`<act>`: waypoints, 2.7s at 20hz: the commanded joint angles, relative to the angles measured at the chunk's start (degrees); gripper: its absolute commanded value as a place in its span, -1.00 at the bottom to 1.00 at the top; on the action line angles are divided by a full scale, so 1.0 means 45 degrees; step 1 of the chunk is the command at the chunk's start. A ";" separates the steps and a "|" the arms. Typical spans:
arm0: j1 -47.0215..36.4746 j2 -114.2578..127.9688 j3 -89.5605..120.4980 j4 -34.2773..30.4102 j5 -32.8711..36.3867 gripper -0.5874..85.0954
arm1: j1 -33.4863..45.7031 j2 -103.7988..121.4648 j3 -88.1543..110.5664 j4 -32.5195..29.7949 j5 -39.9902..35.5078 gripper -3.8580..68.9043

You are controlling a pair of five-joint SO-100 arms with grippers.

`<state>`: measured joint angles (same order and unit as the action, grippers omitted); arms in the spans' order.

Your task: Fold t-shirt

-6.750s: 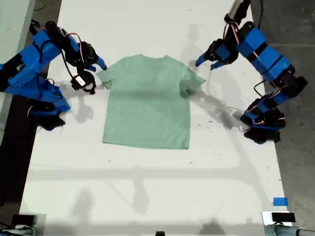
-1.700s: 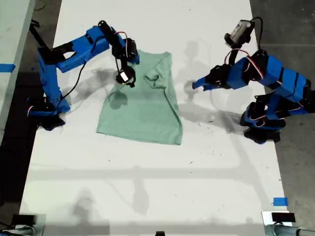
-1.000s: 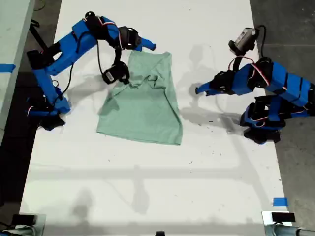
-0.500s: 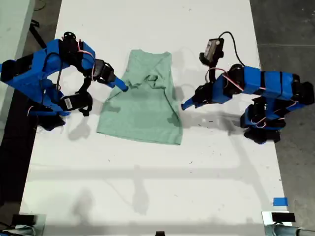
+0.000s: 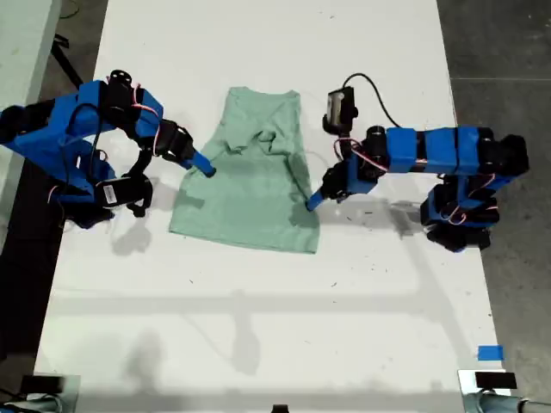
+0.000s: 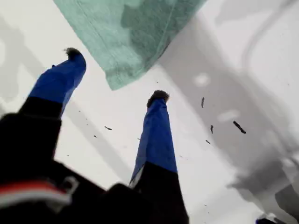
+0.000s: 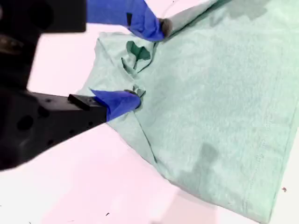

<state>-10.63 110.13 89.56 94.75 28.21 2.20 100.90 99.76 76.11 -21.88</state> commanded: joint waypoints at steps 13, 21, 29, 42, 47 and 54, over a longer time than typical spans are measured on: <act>0.0156 0.0039 0.0391 -0.0078 -0.0215 -0.44 | 0.0137 -0.4883 0.0625 -0.4707 0.0586 -0.83; 0.0312 -0.0117 0.0410 -0.0234 -0.0254 -0.44 | -0.0117 -0.4687 -0.3711 -0.0586 0.0098 -0.92; 0.0488 -0.0039 0.0391 -0.0176 -0.0313 -0.44 | -0.0156 -0.4629 -0.9355 0.3066 -0.0488 -0.92; 0.0527 -0.0039 0.0313 -0.0273 -0.0371 -0.44 | -0.0801 -0.8457 -0.9668 -0.3535 0.1855 0.31; 0.0586 0.0000 0.0645 -0.0391 -0.0469 -0.43 | -0.0801 -0.9082 -0.9668 -0.4375 0.2422 0.12; 0.0781 0.0273 0.1895 -0.1211 -0.0918 -0.43 | -0.0332 -0.8770 -1.0410 -0.1348 0.1953 -0.06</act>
<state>-8.44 109.34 97.65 91.32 25.05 -0.53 58.62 59.41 65.83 -11.69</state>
